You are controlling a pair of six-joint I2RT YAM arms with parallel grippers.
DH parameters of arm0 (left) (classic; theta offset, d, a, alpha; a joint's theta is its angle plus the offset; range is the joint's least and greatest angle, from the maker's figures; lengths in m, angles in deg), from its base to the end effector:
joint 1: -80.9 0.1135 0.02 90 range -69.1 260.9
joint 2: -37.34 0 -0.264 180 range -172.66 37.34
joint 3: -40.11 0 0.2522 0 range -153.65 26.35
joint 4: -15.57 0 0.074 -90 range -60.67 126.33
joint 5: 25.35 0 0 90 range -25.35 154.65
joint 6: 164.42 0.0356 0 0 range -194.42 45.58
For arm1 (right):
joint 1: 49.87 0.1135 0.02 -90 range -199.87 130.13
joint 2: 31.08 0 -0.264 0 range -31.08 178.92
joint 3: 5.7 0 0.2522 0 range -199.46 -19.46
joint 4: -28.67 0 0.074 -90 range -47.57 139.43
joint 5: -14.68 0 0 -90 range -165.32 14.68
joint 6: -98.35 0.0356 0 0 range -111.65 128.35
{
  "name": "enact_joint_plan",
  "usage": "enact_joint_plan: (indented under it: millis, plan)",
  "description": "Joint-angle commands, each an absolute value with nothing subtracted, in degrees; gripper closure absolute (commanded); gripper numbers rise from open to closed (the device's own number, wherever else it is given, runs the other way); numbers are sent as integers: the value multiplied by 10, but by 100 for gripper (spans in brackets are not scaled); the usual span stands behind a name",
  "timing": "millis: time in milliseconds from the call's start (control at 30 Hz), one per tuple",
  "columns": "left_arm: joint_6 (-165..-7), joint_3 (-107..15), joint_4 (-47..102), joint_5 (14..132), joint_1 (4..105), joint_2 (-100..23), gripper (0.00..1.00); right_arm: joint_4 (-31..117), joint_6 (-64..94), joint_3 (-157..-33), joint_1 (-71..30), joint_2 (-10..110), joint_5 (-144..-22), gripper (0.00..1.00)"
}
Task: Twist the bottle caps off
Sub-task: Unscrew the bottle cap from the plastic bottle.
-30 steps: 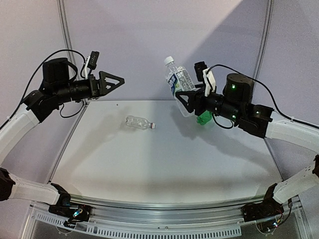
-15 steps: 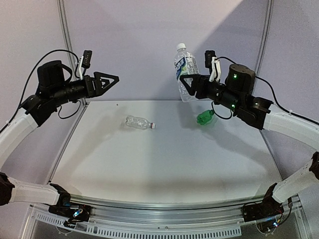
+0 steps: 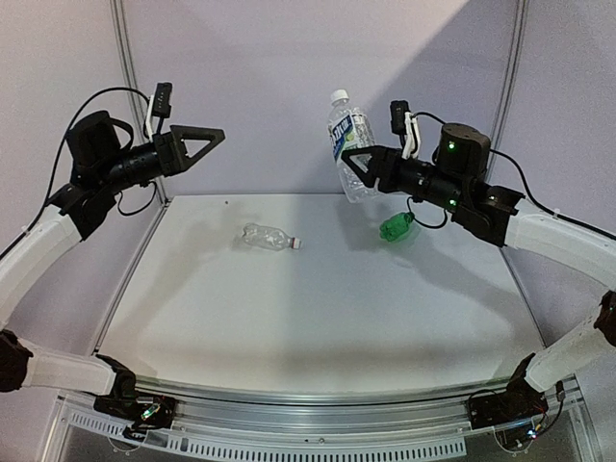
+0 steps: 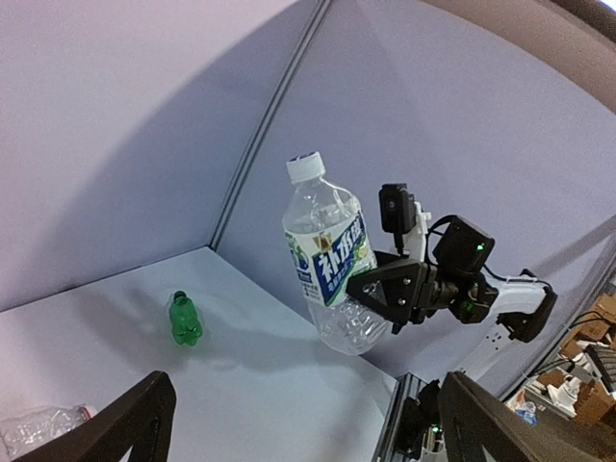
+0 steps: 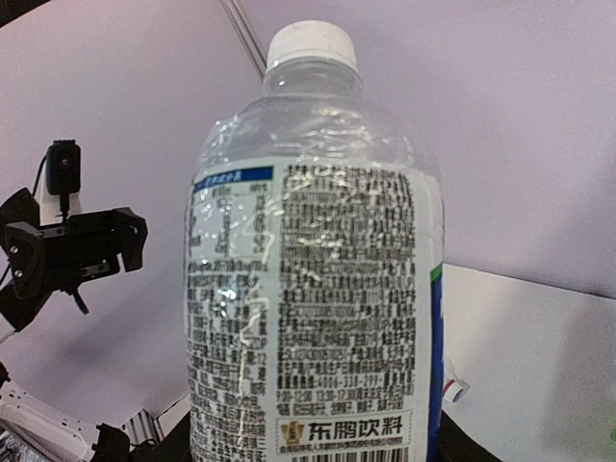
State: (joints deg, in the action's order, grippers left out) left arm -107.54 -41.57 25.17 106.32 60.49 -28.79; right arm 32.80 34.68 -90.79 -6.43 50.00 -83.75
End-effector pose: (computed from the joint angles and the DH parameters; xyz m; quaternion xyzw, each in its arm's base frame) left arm 0.2319 -0.1115 0.4330 0.1933 0.6511 -0.5253 0.5127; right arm 0.2432 0.2375 0.3917 -0.1564 0.6904 0.4456 0.5481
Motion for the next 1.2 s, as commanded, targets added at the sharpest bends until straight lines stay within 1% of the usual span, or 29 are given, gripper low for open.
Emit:
enact_joint_plan:
  millis: [0,100,233,367,433,633,833,1167]
  plan:
    - [-1119,-429,185,1129,614,-322,3,294,352,-923,-64,510,-922,96]
    - [-1160,-434,148,1137,615,-346,3,279,367,-928,-64,518,-959,97]
    - [-1232,-422,51,1167,615,-376,3,263,385,-930,-58,531,-989,100]
    - [-1282,-426,-22,1202,614,-414,10,302,351,-962,-34,554,-1009,100]
    - [-1297,-427,-44,1214,613,-424,12,307,344,-968,-27,564,-1014,100]
    - [-1299,-432,-53,1215,610,-438,17,334,327,-996,-8,592,-1032,100]
    - [-1296,-439,-65,1209,597,-449,25,338,321,-1004,2,609,-1038,100]
    - [-1294,-455,-70,1202,579,-473,30,353,316,-1013,14,620,-1040,100]
